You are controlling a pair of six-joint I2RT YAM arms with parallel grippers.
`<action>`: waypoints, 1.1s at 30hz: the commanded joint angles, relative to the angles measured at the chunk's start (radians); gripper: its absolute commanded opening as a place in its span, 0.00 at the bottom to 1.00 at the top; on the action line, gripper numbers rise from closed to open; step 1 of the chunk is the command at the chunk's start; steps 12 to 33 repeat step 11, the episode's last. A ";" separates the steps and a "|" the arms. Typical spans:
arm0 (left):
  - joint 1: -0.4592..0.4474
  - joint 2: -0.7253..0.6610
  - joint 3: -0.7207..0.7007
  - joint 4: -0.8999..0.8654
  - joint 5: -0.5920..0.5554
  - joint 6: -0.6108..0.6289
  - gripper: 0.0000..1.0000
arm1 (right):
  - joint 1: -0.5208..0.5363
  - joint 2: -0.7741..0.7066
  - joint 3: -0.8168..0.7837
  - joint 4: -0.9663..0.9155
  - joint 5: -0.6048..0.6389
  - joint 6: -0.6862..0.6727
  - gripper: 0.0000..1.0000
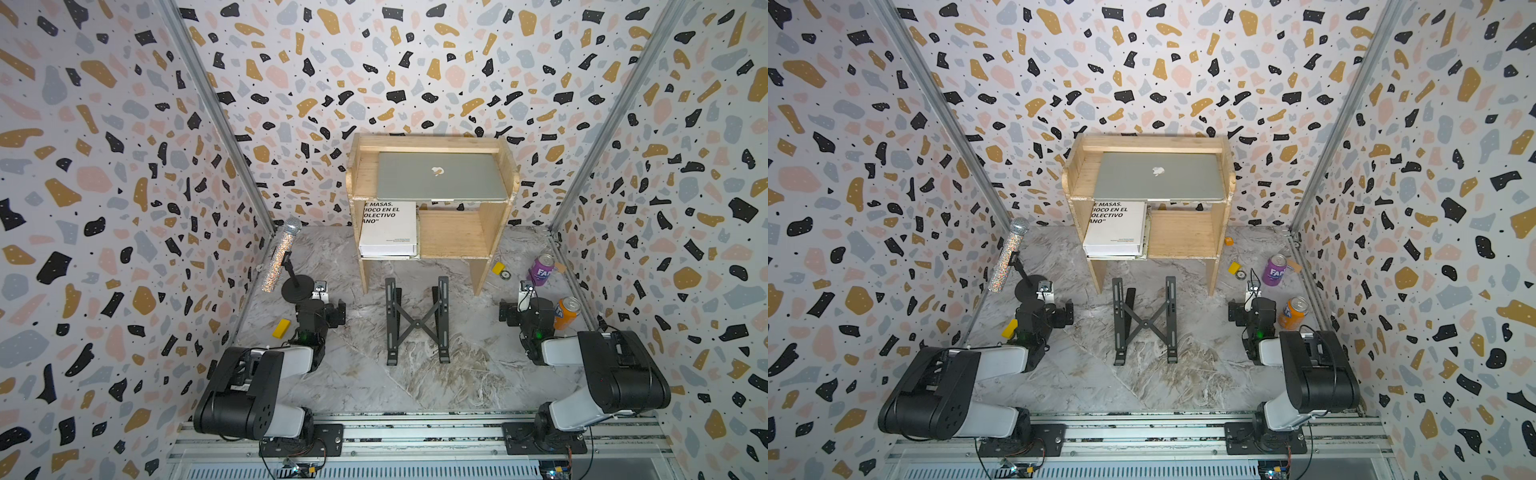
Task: Close the laptop lid and set it aside
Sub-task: Reset both arms
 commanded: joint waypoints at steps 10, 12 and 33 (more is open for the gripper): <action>0.003 -0.009 0.008 0.054 0.009 0.008 1.00 | -0.003 -0.016 0.021 0.018 -0.002 -0.005 1.00; 0.003 -0.010 0.009 0.050 0.009 0.008 1.00 | -0.003 -0.016 0.021 0.019 -0.001 -0.005 1.00; 0.003 -0.010 0.009 0.050 0.009 0.008 1.00 | -0.003 -0.016 0.021 0.019 -0.001 -0.005 1.00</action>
